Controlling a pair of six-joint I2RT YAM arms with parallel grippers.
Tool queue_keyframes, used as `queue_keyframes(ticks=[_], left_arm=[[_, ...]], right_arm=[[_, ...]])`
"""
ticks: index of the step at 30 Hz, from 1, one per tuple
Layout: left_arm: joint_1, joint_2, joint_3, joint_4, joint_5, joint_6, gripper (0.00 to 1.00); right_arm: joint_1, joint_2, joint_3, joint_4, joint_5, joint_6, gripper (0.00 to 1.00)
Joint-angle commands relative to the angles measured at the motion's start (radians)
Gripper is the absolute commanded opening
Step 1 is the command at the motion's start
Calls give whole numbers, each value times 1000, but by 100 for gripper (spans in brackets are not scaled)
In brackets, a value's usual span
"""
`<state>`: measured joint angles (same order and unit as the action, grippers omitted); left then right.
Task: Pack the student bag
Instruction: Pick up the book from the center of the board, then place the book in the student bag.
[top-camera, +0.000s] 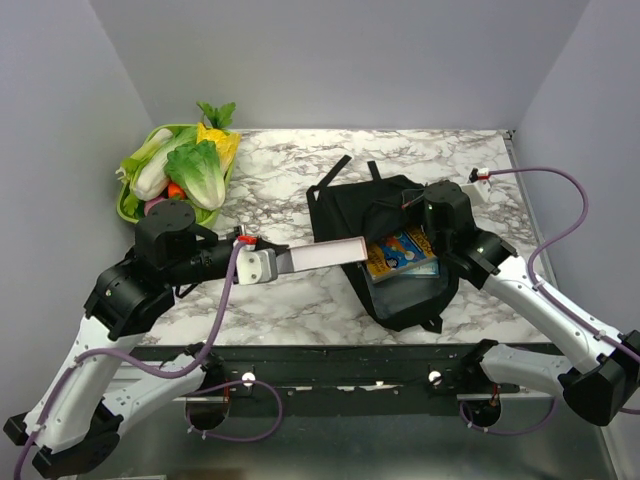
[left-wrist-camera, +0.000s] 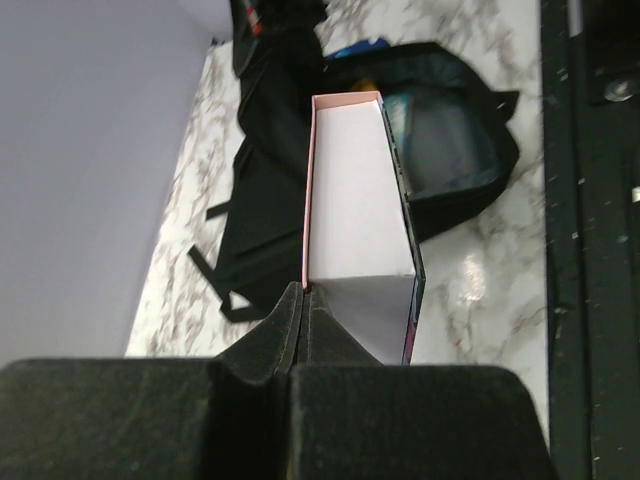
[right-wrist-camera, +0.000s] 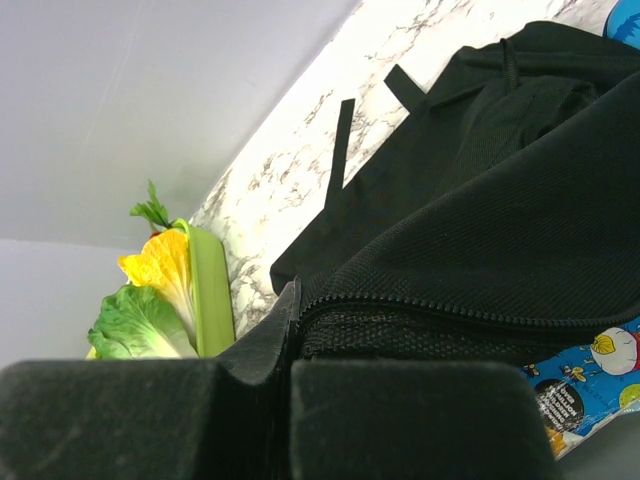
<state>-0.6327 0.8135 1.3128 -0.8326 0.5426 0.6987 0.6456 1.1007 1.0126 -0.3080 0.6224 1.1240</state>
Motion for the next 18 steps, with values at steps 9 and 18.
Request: queue_keyframes(ticks=[9, 18], left_arm=[[-215, 81, -32, 312, 182, -191, 0], [-354, 131, -127, 542, 34, -180, 0]], right_arm=[[-14, -16, 60, 37, 23, -24, 1], [-14, 19, 118, 64, -104, -45, 1]])
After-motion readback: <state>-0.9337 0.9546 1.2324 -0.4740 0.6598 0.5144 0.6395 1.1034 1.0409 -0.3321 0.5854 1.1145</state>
